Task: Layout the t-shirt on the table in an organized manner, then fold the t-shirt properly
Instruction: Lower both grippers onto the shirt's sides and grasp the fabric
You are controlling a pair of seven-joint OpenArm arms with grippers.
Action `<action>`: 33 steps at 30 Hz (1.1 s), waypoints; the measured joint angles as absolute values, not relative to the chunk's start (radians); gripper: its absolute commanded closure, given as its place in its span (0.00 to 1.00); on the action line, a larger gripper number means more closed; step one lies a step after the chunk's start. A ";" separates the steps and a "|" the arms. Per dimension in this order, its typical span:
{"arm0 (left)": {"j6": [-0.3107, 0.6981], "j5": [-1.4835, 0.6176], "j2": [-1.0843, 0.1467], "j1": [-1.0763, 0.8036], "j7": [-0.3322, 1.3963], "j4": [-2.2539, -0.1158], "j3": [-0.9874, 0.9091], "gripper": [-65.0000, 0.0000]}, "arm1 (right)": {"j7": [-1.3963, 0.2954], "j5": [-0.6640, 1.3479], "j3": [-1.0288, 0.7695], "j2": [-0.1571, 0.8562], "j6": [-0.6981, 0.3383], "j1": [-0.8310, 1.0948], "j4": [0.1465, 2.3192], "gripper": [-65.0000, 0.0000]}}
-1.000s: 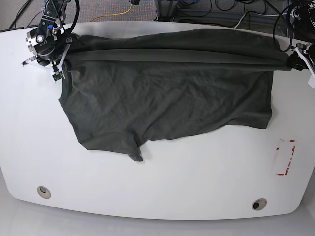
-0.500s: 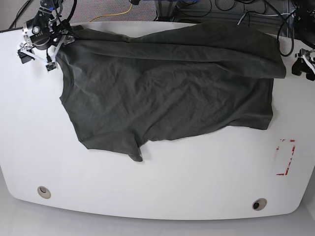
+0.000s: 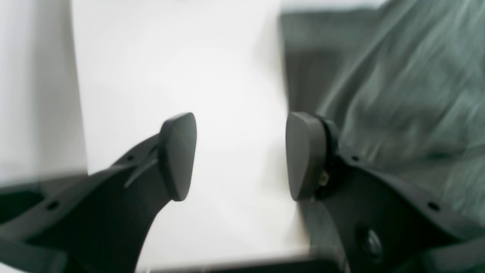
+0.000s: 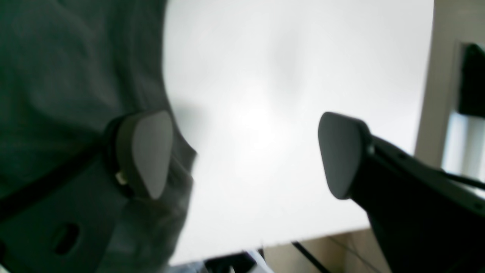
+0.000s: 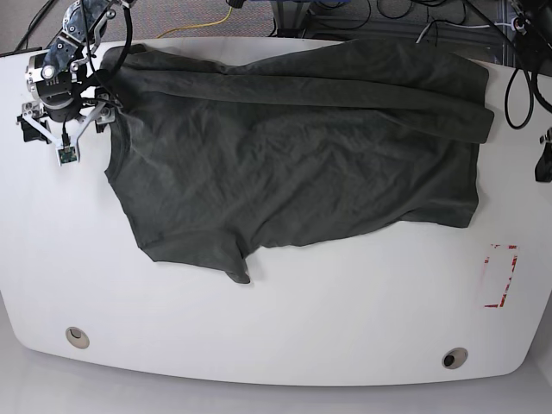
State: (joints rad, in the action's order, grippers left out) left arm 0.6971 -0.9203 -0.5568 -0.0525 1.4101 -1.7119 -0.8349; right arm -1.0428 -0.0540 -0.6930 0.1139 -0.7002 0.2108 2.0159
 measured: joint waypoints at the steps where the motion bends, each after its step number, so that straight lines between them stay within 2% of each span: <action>1: 0.697 -0.918 -0.547 -0.030 1.409 -1.712 -0.830 0.47 | -1.045 -0.038 -0.693 0.114 -0.700 0.200 2.016 0.13; 3: 0.697 -0.895 -0.515 0.013 1.404 -1.714 -0.801 0.50 | -1.051 -0.004 -0.681 0.114 -0.699 0.173 2.015 0.14; 5: 0.697 -0.839 -0.465 0.046 1.408 -1.713 -0.751 0.57 | -1.054 0.020 -0.642 0.113 -0.697 0.146 2.013 0.18; 7: 0.697 -0.791 -0.409 0.078 1.418 -1.712 -0.709 0.68 | -1.048 0.055 -0.599 0.114 -0.698 0.125 2.011 0.27; 11: 0.697 -0.714 -0.321 0.118 1.369 -1.712 -0.643 0.87 | -1.043 0.080 -0.511 0.107 -0.704 0.084 1.993 0.57; 12: 0.697 -0.690 -0.308 0.123 1.350 -1.712 -0.628 0.92 | -1.043 0.074 -0.496 0.105 -0.703 0.075 1.985 0.68; 15: 0.697 -0.603 -0.274 0.132 1.287 -1.712 -0.559 0.96 | -1.047 0.063 -0.467 0.091 -0.704 0.044 1.955 0.92; 17: 0.696 -0.562 -0.264 0.130 1.241 -1.711 -0.511 0.96 | -1.048 0.066 -0.461 0.086 -0.704 0.023 1.936 1.00; 20: 0.692 -0.462 -0.250 0.130 1.139 -1.708 -0.392 0.96 | -1.044 0.061 -0.445 0.086 -0.699 -0.007 1.880 0.96; 24: 0.632 -0.302 -0.231 0.128 1.031 -1.705 -0.231 0.96 | -1.036 0.056 -0.422 0.086 -0.698 -0.030 1.780 0.95; 27: 0.617 -0.192 -0.203 0.118 1.015 -1.691 -0.163 0.96 | -0.988 0.061 -0.417 0.081 -0.700 -0.030 1.718 0.95; 33: 0.617 -0.068 -0.160 0.089 1.031 -1.636 -0.157 0.96 | -0.944 0.056 -0.418 0.084 -0.698 -0.024 1.615 0.95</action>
State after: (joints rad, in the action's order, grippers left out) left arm 0.6167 -0.0681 -0.1596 0.0887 1.0313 -1.6360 -0.1574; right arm -0.9443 0.0559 -0.4179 0.0837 -0.6979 -0.0238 1.6150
